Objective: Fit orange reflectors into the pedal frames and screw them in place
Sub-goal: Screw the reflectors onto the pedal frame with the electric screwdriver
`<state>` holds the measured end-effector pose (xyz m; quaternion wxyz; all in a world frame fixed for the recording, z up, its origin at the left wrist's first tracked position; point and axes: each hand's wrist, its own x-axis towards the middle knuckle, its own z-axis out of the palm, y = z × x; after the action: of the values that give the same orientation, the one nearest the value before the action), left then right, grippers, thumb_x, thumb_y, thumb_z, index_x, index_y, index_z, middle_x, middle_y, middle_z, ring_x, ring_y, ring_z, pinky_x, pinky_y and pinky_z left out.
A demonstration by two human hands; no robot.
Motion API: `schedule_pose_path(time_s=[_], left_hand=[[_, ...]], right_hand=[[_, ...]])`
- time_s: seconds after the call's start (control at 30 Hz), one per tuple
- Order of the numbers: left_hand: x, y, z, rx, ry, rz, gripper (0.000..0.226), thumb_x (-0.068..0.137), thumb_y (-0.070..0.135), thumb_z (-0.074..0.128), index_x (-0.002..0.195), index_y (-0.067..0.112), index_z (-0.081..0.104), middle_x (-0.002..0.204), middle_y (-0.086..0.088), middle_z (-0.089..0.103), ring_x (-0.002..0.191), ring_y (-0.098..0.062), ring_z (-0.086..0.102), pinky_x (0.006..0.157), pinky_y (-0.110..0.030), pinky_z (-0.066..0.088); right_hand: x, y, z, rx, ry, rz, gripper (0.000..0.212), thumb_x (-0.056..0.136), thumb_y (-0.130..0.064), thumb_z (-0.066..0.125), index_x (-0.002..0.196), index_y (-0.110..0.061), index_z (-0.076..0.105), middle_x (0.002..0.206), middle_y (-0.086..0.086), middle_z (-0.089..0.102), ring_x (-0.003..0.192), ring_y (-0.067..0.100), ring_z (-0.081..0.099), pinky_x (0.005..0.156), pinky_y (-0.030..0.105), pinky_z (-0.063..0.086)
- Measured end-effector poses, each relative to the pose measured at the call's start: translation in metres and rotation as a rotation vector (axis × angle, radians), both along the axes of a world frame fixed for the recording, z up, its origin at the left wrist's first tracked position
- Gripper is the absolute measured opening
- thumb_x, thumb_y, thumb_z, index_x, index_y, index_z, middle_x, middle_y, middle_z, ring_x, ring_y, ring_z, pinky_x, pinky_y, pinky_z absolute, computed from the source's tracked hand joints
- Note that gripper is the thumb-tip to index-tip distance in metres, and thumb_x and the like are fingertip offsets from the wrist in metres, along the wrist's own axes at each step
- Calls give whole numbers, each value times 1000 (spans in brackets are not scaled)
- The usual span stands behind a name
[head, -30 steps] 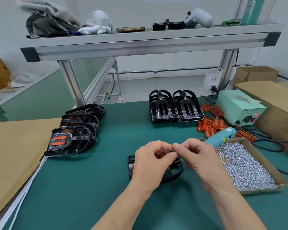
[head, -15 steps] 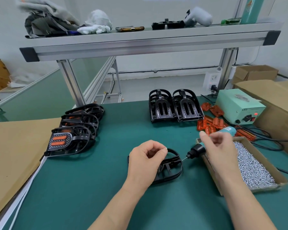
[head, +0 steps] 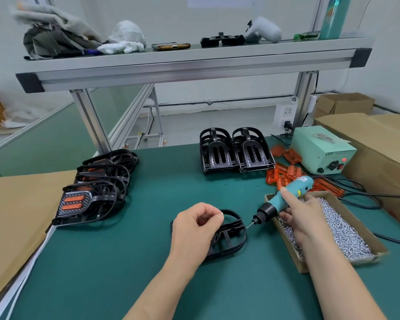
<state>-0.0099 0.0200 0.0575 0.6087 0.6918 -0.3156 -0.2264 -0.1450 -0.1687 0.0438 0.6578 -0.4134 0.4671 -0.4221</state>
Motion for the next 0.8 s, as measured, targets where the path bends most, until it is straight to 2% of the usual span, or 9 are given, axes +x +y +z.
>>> schedule_pose_path(time_s=[0.07,0.13,0.17,0.23,0.33,0.47,0.63,0.8], left_hand=[[0,0,0,5,1,-9,17,86,15,72,73,25,71,64,10,64,57,-7,49,59,-24,44],[0,1,-1,19,-1,-19,16,87,15,71,73,25,70,64,11,63,58,-7,50,61,-27,45],[0,1,-1,25,-4,-23,16,87,16,71,73,25,70,64,11,63,59,-7,50,62,-28,45],[0,1,-3,27,-8,-27,15,86,18,71,73,25,70,63,12,62,59,-7,50,63,-29,45],[0,1,-3,31,-22,-27,16,87,18,71,73,26,70,64,12,63,60,-7,51,63,-28,45],[-2,1,-3,33,-24,-41,20,88,15,70,72,27,69,62,11,63,56,-6,52,57,-22,44],[-5,2,-4,39,-15,-70,19,89,16,70,73,27,69,61,11,62,58,-8,51,55,-25,42],[-5,6,-2,33,-13,-89,21,90,14,68,73,27,68,63,11,61,61,-10,51,61,-27,43]], right_hand=[[0,3,0,2,-5,34,25,96,-22,67,111,-6,56,101,17,65,68,18,56,56,25,44],[1,6,1,6,-40,43,21,98,-24,65,102,-5,58,93,16,63,60,16,49,55,24,39],[2,7,4,10,-66,43,23,98,-25,65,102,-4,58,90,16,63,57,15,47,51,21,39],[5,11,12,39,-155,25,21,97,-23,66,103,-5,58,88,13,62,52,15,55,44,18,45],[11,18,25,77,-302,-25,19,92,-21,71,103,-13,58,77,2,57,48,8,60,46,22,52],[17,28,37,117,-499,-25,31,88,-24,75,109,-19,53,70,-3,52,52,9,53,51,22,49],[22,43,48,168,-656,93,20,88,-33,69,83,-17,60,68,-3,45,55,10,44,44,20,38],[29,53,54,157,-657,179,18,86,-31,65,82,-14,63,63,-3,47,51,9,47,43,18,36]])
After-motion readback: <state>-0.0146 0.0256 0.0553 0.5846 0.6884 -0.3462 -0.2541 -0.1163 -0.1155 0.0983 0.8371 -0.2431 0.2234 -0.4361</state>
